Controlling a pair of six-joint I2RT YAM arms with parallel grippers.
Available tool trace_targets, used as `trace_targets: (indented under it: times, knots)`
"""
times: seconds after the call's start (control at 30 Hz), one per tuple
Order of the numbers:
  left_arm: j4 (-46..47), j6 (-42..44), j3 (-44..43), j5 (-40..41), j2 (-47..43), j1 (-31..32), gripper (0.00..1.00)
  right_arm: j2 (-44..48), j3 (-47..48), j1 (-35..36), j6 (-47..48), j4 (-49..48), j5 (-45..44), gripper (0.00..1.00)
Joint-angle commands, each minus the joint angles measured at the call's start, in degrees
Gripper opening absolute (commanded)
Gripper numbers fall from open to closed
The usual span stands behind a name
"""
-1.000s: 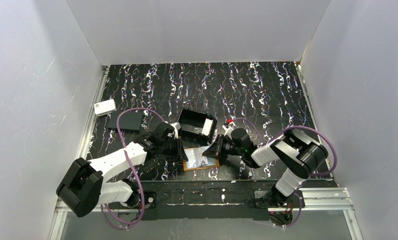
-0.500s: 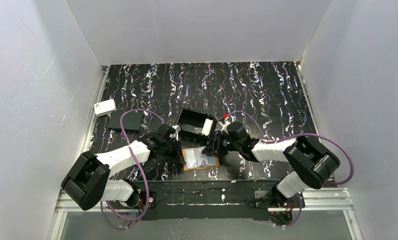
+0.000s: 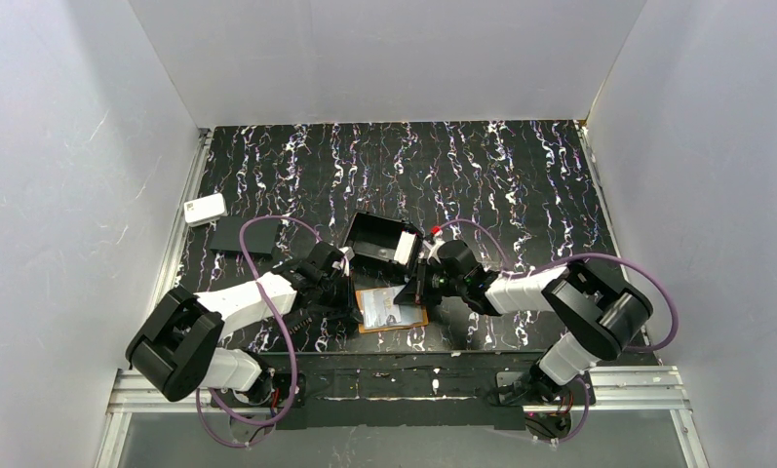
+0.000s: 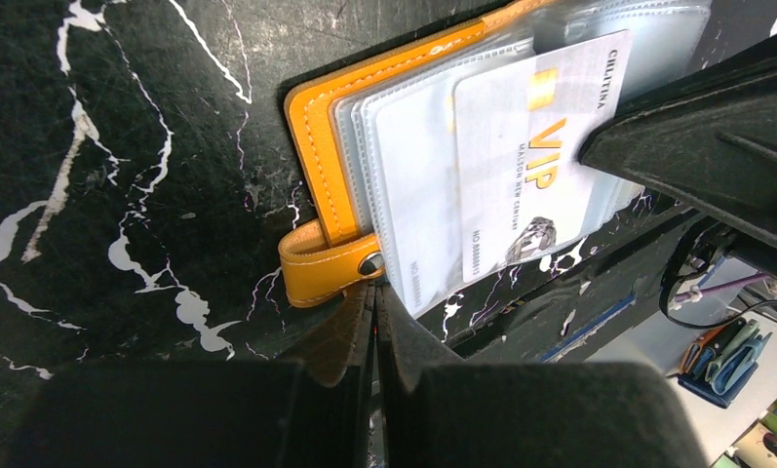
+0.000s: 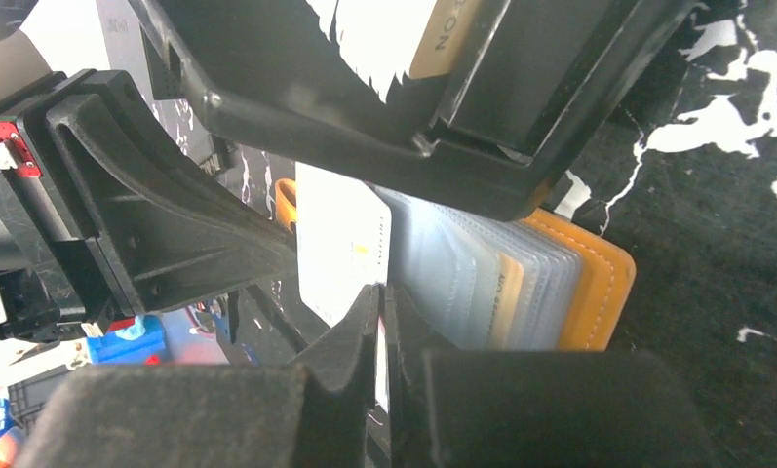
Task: Put the credit cards into the card holder
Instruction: Insert the credit card into the card holder.
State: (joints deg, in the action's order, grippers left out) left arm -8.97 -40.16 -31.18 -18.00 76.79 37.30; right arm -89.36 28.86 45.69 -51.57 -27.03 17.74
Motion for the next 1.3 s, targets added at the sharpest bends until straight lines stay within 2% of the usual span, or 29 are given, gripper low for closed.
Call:
trace_targets:
  times: [0.0, 0.33, 0.53, 0.9, 0.93, 1.17, 1.2, 1.23, 1.27]
  knots:
    - [1.5, -0.2, 1.9, -0.3, 1.7, 0.1, 0.01, -3.5, 0.7, 1.1, -0.7, 1.2, 0.2, 0.09]
    - [2.8, -0.9, 2.1, -1.1, 1.6, 0.1, 0.01, -5.1, 2.1, 3.0, -2.5, 0.2, -0.2, 0.02]
    - [4.3, -1.4, 2.2, -2.0, 2.4, 0.2, 0.01, -7.4, 3.1, 4.6, -4.6, -2.4, -0.5, 0.01]
    - [3.7, -1.1, 1.8, -2.1, 1.9, 0.3, 0.01, -7.1, 4.5, 5.4, -2.8, 0.8, -0.6, 0.04]
    - [2.7, -0.9, 1.4, -1.9, 1.3, 0.3, 0.01, -6.2, 5.0, 5.2, -1.4, 3.0, -1.2, 0.05]
    - [-8.5, 2.8, -1.8, 0.4, -7.9, 0.2, 0.13, 5.2, 11.2, 4.6, 13.8, 27.5, -7.9, 0.33]
    - [-10.1, 3.4, -2.4, 0.5, -9.6, 0.1, 0.15, 6.5, 12.5, 4.6, 16.1, 31.5, -8.6, 0.35]
    - [-11.7, 4.0, -3.2, -0.2, -12.0, 0.0, 0.19, 7.8, 14.3, 4.6, 19.1, 36.4, -9.8, 0.41]
    - [-13.3, 4.2, -4.0, 0.2, -13.8, -0.3, 0.23, 8.5, 15.3, 4.6, 21.6, 37.7, -8.9, 0.44]
